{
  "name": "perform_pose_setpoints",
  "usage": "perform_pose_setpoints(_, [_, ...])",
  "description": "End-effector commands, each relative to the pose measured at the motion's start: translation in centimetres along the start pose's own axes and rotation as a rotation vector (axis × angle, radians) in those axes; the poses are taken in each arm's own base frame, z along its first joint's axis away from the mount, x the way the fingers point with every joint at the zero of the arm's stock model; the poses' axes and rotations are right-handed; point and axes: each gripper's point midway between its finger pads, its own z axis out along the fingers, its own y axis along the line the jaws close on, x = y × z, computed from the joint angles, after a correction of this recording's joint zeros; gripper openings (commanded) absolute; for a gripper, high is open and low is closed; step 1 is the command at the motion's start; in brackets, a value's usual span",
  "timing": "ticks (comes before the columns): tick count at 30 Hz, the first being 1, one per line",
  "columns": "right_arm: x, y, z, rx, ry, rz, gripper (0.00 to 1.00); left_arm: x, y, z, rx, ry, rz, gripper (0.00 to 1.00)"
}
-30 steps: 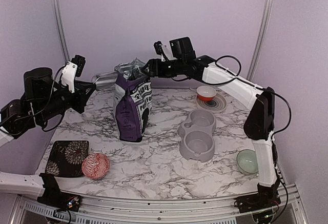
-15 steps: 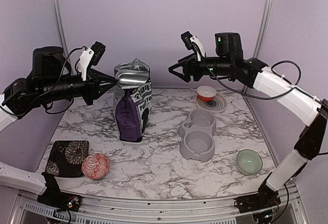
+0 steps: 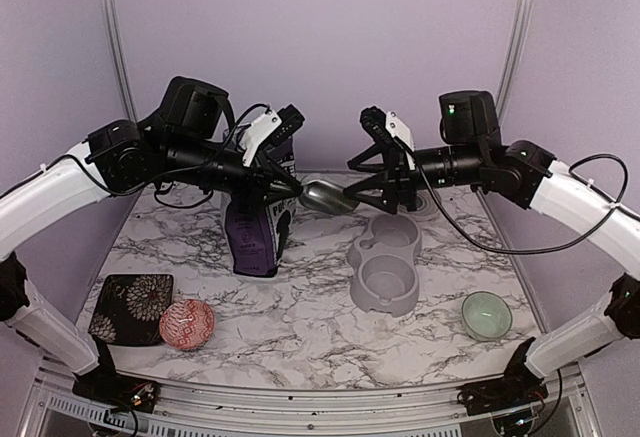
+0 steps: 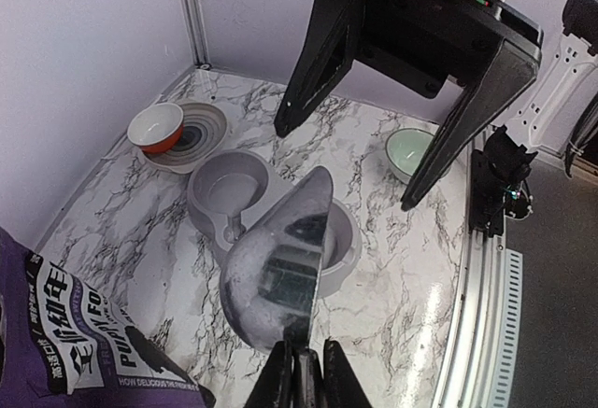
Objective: Serve the pet food
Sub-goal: Pass from the left arm to the right
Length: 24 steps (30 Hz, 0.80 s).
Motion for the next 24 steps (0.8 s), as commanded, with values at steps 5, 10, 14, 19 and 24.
perform_pose_setpoints(5, [1.5, -0.6, 1.5, 0.041, 0.071, -0.023, 0.41, -1.8, -2.2, 1.4, 0.112, -0.007, 0.034, 0.0])
perform_pose_setpoints(10, [1.6, -1.1, 1.6, 0.069, 0.076, -0.023, 0.29, -1.6, -2.1, 2.5, 0.123, 0.013, 0.013, 0.0])
perform_pose_setpoints(14, [1.7, -1.2, 1.8, 0.075, 0.079, -0.021, 0.14, -1.5, -1.8, 3.2, 0.11, 0.022, -0.004, 0.0])
perform_pose_setpoints(19, [2.7, -1.3, 2.3, 0.09, 0.114, -0.017, 0.06, -1.7, -1.4, 3.7, 0.096, 0.028, -0.03, 0.0])
perform_pose_setpoints(24, [3.1, -1.6, 2.6, 0.11, 0.117, -0.013, 0.0, -1.4, -1.2, 4.2, 0.09, 0.037, -0.045, 0.0])
